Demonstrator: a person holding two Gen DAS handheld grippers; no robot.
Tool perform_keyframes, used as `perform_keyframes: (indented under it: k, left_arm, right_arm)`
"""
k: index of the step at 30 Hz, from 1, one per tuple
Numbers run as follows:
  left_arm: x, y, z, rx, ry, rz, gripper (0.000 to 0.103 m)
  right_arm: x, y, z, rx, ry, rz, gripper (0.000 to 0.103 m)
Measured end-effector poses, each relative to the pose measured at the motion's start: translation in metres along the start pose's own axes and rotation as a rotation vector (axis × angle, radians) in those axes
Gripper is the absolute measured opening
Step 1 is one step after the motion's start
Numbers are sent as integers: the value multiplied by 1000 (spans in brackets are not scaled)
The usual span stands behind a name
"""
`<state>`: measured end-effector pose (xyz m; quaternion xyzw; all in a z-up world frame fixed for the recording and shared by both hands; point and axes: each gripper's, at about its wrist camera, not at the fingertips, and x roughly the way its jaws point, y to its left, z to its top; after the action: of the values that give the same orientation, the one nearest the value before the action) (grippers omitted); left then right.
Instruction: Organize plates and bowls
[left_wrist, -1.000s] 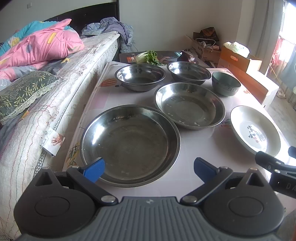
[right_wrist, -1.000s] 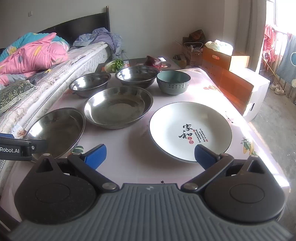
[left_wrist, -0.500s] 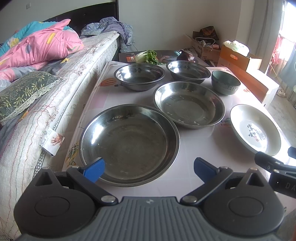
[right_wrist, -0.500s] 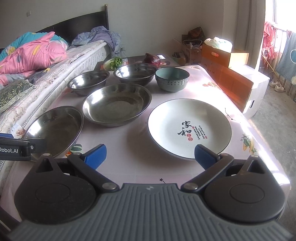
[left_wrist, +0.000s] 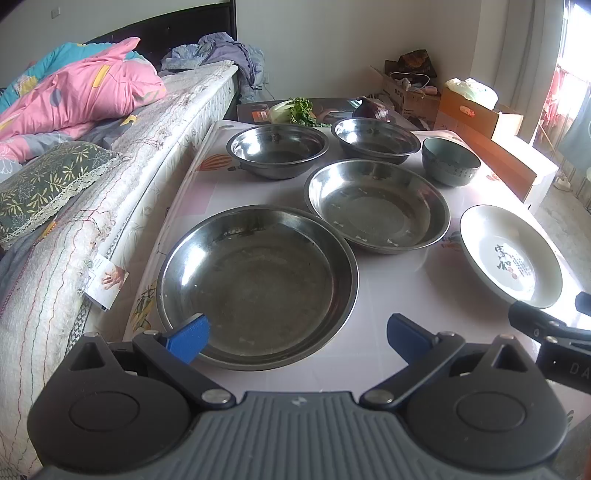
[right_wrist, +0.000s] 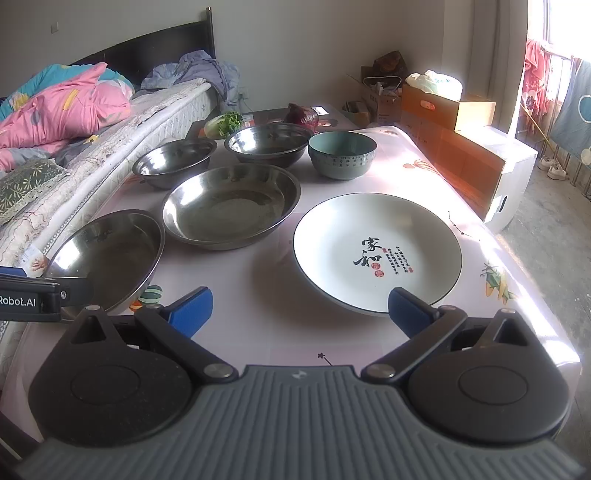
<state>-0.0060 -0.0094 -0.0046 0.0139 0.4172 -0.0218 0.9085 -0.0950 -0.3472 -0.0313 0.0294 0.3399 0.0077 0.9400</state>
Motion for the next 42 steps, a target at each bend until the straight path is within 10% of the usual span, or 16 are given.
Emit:
perform_keyframes:
  k: [42]
  left_arm:
    - [12, 26, 16, -4, 10, 20, 103]
  right_arm:
    - [17, 7, 20, 61, -15, 60, 102]
